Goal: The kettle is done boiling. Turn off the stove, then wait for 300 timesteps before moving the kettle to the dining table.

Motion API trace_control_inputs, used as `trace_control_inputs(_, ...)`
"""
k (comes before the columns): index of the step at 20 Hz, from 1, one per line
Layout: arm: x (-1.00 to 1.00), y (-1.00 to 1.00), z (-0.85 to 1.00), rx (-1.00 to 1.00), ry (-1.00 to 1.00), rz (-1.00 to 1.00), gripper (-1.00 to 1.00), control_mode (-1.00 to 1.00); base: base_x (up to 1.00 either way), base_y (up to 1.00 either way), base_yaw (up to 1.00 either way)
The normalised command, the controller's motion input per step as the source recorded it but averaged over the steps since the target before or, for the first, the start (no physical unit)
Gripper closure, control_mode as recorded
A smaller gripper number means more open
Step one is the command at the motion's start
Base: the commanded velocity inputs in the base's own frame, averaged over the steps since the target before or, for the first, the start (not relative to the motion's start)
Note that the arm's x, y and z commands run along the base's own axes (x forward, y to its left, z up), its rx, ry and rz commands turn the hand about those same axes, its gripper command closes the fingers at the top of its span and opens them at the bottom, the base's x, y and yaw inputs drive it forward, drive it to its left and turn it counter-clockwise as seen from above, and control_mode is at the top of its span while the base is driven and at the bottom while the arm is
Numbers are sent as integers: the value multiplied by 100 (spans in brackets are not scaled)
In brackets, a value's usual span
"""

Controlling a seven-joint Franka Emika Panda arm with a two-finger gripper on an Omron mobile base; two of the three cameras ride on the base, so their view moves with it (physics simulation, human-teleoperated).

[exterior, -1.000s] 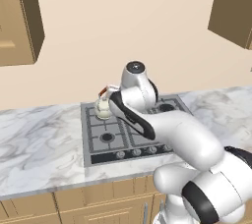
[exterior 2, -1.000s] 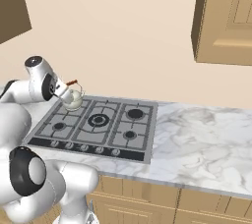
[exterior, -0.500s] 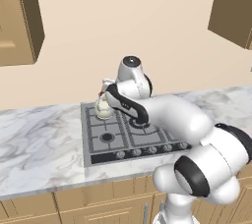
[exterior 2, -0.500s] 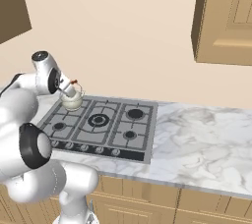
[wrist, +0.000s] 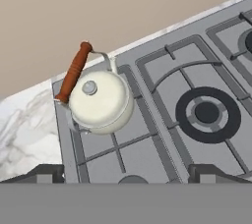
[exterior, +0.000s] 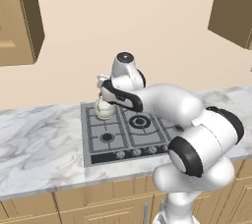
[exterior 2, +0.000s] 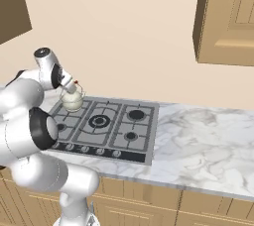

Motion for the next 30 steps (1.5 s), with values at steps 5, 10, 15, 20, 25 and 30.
trace_control_inputs(5, 37, 10, 0, 1, 0, 0, -100, -100, 0, 0, 0)
trace_control_inputs(10, 36, 8, -2, 2, 1, 0, -100, -100, 0, 0, 0)
trace_control_inputs(15, 26, 16, -16, 0, 4, 0, -100, -100, 0, 0, 0)
trace_control_inputs(20, 21, 14, -15, 0, 10, 0, -100, -100, 0, 0, 0)
trace_control_inputs(25, 25, 2, -9, 0, 13, 0, -100, -100, 0, 0, 0)
trace_control_inputs(30, 24, 2, -12, 0, 10, 0, -100, -100, 0, 0, 0)
